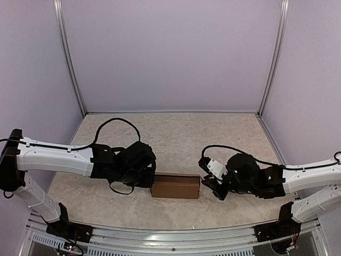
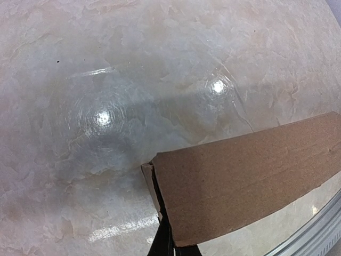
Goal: Fold the paper box
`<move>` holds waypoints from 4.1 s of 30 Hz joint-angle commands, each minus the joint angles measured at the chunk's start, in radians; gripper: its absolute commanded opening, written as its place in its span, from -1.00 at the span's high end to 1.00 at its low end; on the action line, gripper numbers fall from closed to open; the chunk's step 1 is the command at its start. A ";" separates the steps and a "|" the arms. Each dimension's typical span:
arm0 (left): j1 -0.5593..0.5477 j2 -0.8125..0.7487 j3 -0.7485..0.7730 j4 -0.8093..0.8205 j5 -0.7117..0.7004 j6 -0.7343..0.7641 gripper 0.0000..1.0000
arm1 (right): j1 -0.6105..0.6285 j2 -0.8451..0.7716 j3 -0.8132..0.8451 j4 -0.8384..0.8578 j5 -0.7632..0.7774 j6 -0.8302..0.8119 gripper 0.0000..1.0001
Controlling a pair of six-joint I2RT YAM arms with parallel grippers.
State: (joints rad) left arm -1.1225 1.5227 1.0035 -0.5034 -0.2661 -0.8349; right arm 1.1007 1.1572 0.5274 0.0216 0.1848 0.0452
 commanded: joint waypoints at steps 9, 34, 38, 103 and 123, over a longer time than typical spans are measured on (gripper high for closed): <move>0.012 0.044 -0.029 -0.078 0.046 -0.013 1.00 | 0.024 0.029 0.042 -0.008 0.046 -0.007 0.48; 0.001 0.056 -0.007 -0.070 0.056 -0.005 1.00 | 0.030 0.027 0.042 -0.038 0.170 0.012 0.69; -0.002 0.061 -0.005 -0.067 0.057 -0.003 1.00 | 0.029 0.028 0.042 -0.029 0.179 0.006 0.72; -0.069 0.129 0.083 -0.129 -0.101 0.018 1.00 | -0.167 0.038 0.097 -0.049 -0.224 0.969 1.00; -0.074 0.144 0.083 -0.119 -0.094 0.018 1.00 | -0.168 -0.019 0.056 0.019 -0.192 1.097 1.00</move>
State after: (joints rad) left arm -1.1862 1.6226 1.1004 -0.5564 -0.3939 -0.8219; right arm 0.9394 1.1618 0.6086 -0.0181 -0.0277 1.0882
